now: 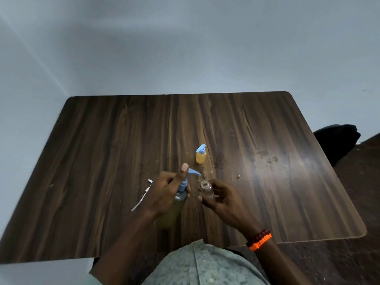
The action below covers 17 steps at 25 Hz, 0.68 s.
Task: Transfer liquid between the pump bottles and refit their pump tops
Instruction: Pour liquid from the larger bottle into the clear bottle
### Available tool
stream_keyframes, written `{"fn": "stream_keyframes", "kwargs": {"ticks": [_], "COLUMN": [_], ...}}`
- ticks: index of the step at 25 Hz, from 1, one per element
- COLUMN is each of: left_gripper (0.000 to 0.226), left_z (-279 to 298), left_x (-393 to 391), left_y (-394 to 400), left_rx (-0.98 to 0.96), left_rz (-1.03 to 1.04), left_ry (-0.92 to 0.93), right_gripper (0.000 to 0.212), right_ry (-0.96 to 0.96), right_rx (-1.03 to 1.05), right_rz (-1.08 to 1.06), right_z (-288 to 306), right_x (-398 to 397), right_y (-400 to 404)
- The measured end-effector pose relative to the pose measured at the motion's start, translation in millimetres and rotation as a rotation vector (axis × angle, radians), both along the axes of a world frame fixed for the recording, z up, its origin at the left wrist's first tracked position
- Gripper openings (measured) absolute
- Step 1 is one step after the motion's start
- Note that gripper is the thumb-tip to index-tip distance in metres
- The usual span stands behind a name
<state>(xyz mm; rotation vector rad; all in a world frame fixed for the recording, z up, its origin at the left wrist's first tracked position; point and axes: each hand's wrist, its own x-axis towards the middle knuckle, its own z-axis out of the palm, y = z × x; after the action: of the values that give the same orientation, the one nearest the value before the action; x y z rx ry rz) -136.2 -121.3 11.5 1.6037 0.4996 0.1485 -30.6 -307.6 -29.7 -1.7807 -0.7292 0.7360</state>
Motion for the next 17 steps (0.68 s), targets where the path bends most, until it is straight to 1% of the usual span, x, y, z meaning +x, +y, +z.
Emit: {"fn": "stream_keyframes", "kwargs": {"ticks": [2, 5, 7, 10, 13, 17], "left_gripper": [0.093, 0.090, 0.086, 0.072, 0.078, 0.069], "left_z": [0.7, 3.3, 5.5, 6.1, 5.6, 8.1], "left_x": [3.4, 4.1, 1.2, -1.7, -2.8, -5.7], "left_y": [5.8, 4.1, 0.5, -2.8, -2.5, 0.2], "left_rx": [0.146, 0.250, 0.286, 0.320, 0.346, 0.409], "left_rz": [0.002, -0.014, -0.020, 0.002, 0.015, 0.020], "left_ry": [0.009, 0.068, 0.091, 0.079, 0.067, 0.073], "right_gripper": [0.028, 0.026, 0.026, 0.029, 0.032, 0.030], "right_ry": [-0.015, -0.033, -0.039, -0.048, -0.069, -0.091], "right_rx": [0.002, 0.016, 0.026, 0.039, 0.039, 0.045], "right_rz": [-0.018, -0.026, -0.032, -0.038, -0.027, -0.009], "right_z": [3.3, 7.1, 8.7, 12.0, 15.8, 18.5], "right_x": [0.1, -0.1, 0.3, 0.9, -1.1, -4.2], "right_y": [3.5, 6.0, 6.0, 5.0, 5.6, 7.0]}}
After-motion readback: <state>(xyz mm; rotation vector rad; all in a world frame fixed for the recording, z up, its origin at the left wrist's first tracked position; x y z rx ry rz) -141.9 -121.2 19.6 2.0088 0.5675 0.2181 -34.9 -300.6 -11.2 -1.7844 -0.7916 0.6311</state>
